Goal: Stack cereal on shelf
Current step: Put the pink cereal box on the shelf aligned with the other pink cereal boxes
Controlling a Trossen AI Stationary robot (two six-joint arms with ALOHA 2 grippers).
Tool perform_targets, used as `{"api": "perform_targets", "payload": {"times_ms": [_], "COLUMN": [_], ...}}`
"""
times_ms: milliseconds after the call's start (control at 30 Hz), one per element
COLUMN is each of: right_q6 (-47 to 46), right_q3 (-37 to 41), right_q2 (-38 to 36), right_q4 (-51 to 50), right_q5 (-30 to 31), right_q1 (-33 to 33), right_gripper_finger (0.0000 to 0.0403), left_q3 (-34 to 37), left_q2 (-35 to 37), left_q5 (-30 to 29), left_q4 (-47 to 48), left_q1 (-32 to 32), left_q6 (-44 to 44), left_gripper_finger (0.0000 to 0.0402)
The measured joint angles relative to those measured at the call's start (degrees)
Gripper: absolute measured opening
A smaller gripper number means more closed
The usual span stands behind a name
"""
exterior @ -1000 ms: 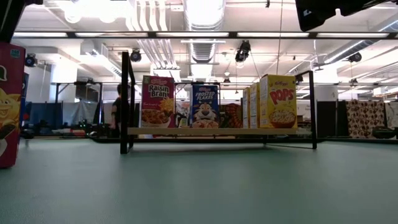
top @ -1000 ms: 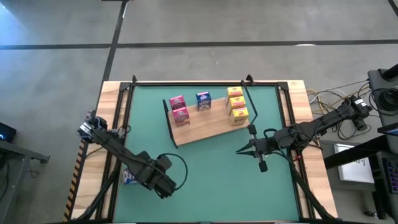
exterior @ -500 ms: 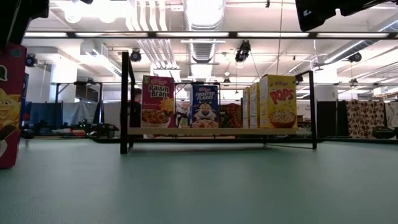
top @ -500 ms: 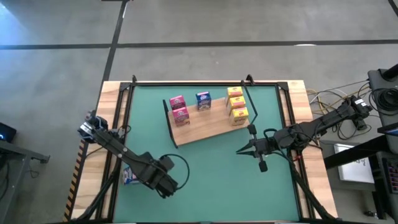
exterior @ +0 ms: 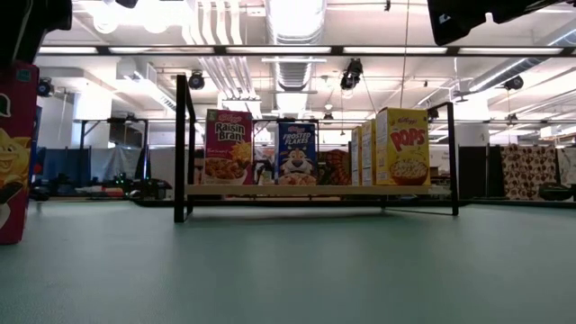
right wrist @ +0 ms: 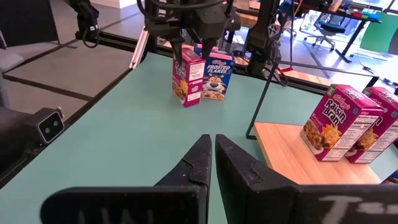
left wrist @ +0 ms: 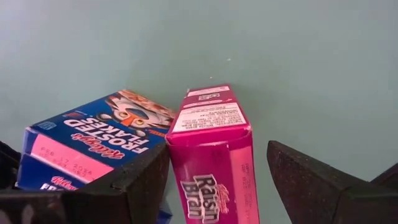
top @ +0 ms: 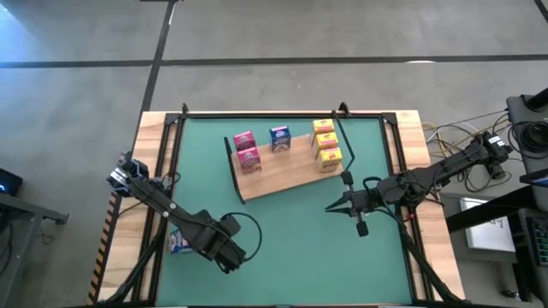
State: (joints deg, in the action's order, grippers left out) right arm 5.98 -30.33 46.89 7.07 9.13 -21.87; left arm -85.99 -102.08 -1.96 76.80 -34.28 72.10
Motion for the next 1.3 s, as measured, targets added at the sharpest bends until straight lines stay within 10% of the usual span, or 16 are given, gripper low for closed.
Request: {"api": "perform_targets", "payload": {"times_ms": [1300], "right_q6": [0.0], "right_q3": [0.0], "right_q2": [0.0], "right_q4": [-0.5], "right_q5": [0.0], "right_q1": [0.0], "right_gripper_finger": [0.0013], "left_q3": [-2.7], "left_q2": [0.7], "left_q5": [-2.4], "left_q4": [-3.6], "left_q1": [0.0], "left_q6": [-10.7], "left_gripper_finger": [0.0178]}}
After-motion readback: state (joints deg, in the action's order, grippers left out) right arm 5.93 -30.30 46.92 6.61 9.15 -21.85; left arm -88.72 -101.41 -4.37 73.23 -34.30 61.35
